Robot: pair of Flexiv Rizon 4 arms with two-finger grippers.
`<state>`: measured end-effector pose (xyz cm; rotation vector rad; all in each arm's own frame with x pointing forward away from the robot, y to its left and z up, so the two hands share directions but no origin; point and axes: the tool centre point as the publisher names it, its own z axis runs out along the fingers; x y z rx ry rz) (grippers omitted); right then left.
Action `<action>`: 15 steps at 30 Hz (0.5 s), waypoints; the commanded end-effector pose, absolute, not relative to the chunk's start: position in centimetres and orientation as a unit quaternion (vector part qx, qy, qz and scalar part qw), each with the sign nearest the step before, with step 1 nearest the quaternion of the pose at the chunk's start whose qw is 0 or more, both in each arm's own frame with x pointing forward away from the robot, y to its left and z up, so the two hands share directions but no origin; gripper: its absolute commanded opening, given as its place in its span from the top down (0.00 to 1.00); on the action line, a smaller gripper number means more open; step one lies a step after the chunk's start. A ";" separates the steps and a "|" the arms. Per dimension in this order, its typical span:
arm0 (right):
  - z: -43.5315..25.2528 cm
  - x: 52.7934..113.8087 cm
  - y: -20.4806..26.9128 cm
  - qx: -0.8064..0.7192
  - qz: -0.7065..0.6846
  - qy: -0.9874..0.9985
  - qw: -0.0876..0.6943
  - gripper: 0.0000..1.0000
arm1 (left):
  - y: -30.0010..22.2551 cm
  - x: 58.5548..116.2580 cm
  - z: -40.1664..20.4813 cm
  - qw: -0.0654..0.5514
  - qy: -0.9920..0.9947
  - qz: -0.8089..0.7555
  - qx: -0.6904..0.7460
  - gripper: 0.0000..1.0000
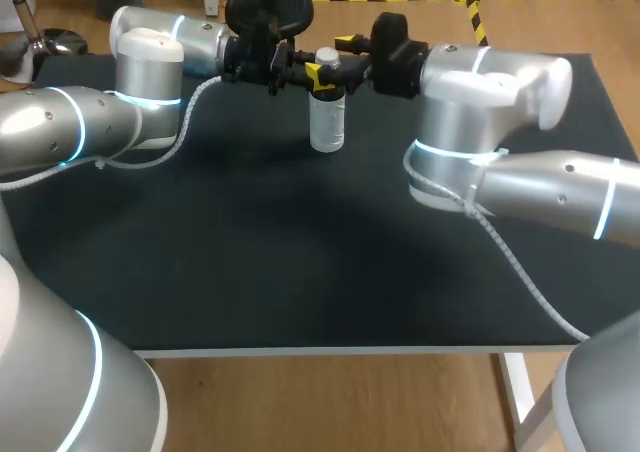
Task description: Unscrew the bottle cap
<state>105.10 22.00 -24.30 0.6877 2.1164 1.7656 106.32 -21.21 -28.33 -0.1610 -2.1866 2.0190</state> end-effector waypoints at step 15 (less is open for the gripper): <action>-24.7 106.8 23.4 0.240 0.619 0.733 0.149 0.00 | -21.3 106.4 -28.3 0.081 -0.732 0.675 -0.054 1.00</action>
